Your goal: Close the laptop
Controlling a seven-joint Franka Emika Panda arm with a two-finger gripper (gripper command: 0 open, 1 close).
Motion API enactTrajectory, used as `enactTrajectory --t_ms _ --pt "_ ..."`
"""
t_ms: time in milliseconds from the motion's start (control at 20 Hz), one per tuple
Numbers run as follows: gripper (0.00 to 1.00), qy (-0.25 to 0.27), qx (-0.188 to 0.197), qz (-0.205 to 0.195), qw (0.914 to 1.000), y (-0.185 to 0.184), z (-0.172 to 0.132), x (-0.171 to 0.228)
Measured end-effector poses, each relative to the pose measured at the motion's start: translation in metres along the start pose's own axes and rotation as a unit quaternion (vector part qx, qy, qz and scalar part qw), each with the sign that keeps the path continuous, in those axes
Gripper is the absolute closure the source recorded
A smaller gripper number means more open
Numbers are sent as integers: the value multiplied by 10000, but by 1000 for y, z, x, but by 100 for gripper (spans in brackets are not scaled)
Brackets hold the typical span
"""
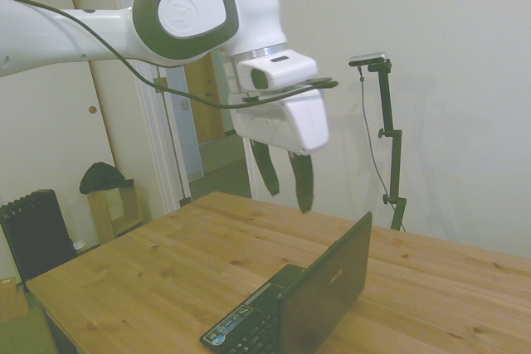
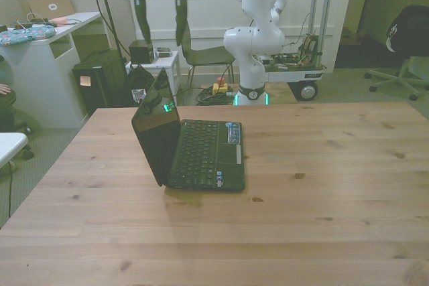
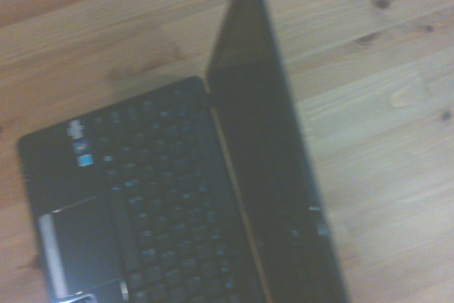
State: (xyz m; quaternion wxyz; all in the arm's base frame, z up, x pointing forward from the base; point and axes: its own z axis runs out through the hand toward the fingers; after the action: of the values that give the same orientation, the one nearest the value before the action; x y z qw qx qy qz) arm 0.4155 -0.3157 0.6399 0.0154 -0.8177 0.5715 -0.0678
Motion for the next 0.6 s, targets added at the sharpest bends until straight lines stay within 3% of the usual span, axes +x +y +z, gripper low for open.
enactTrajectory --t_ms 350,600 --pt "0 -194 -134 268 9994 67 39 94" --pt "0 -464 -449 112 9979 74 93 125"
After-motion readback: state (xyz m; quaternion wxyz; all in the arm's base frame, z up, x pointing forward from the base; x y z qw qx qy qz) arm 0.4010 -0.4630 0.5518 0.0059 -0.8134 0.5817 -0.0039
